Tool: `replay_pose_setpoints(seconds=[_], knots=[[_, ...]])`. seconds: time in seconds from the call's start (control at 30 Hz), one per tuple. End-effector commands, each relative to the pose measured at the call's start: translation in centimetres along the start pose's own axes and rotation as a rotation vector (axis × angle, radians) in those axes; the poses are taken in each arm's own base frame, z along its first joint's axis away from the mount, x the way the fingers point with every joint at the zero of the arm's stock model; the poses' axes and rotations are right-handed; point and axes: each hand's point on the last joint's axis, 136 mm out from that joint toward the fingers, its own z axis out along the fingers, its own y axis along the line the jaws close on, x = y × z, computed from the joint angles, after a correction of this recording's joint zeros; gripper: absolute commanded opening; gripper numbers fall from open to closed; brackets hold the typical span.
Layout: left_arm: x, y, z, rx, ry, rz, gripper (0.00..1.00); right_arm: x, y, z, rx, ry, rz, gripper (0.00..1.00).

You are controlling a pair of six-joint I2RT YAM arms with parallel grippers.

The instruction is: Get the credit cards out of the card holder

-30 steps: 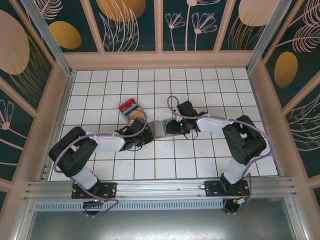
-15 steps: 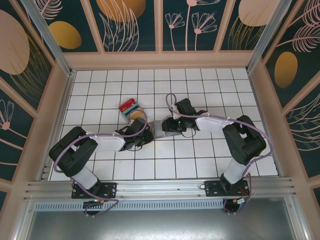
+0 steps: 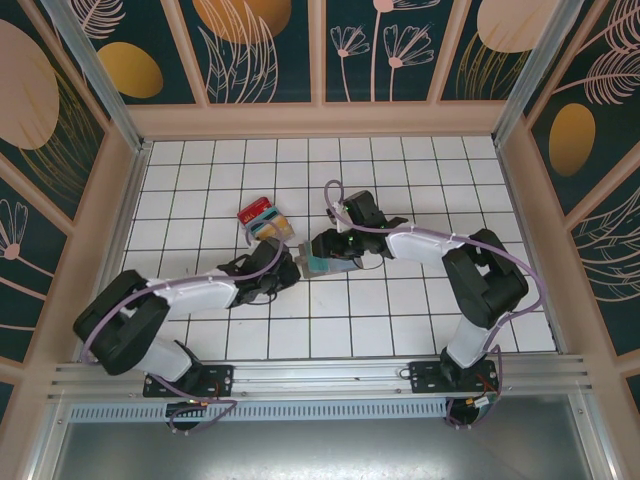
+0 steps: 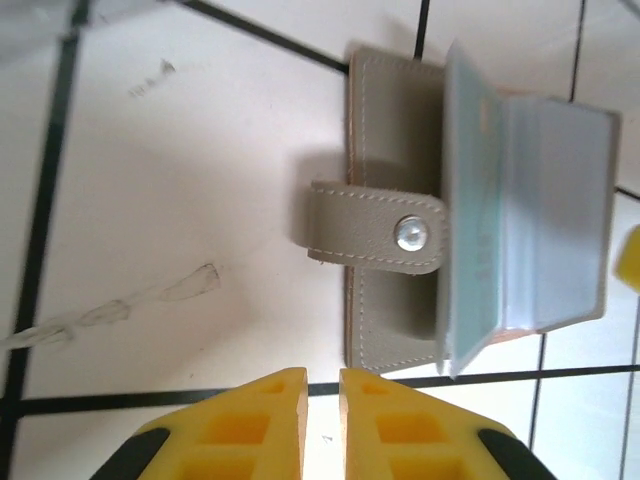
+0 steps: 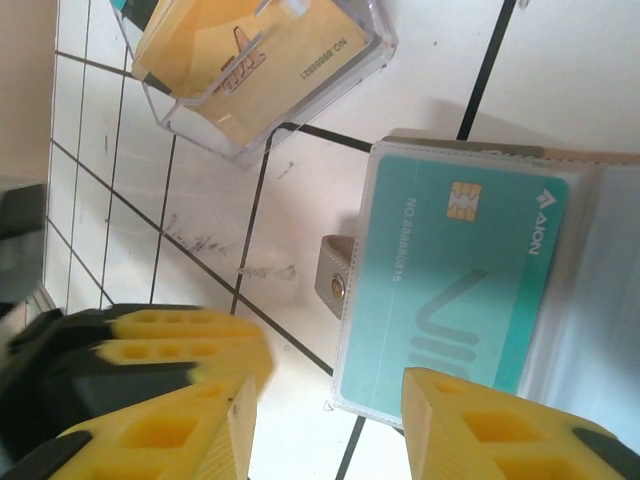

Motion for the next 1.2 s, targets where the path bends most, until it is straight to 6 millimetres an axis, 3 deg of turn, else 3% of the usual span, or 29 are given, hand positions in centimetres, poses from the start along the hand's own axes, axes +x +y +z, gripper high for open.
replay_pose_setpoints(seconds=[0.0, 0.17, 0.37, 0.5, 0.9, 1.17], knots=[[-0.7, 1.8, -1.4, -0.075, -0.042, -0.021, 0.18, -0.6, -1.4, -0.7, 0.054, -0.029, 0.010, 0.43], [-1.6, -1.0, -1.9, 0.018, -0.051, 0.003, 0.18, -0.6, -3.4, -1.3, 0.113, -0.041, 0.024, 0.41], [-2.4, -5.0, -0.1, 0.086, -0.007, 0.051, 0.13, -0.4, -5.8, -2.3, 0.198, -0.071, 0.056, 0.31], [-2.8, -6.4, 1.0, 0.093, 0.003, 0.073, 0.11, -0.1, -6.2, -2.7, 0.208, -0.077, 0.065, 0.27], [0.3, -2.4, 4.6, -0.004, 0.109, 0.047, 0.07, 0.6, -6.0, -2.4, 0.178, -0.061, 0.076, 0.27], [0.7, -1.6, 4.9, -0.021, 0.113, 0.041, 0.06, 0.4, -5.5, -1.3, 0.134, -0.027, 0.079, 0.25]])
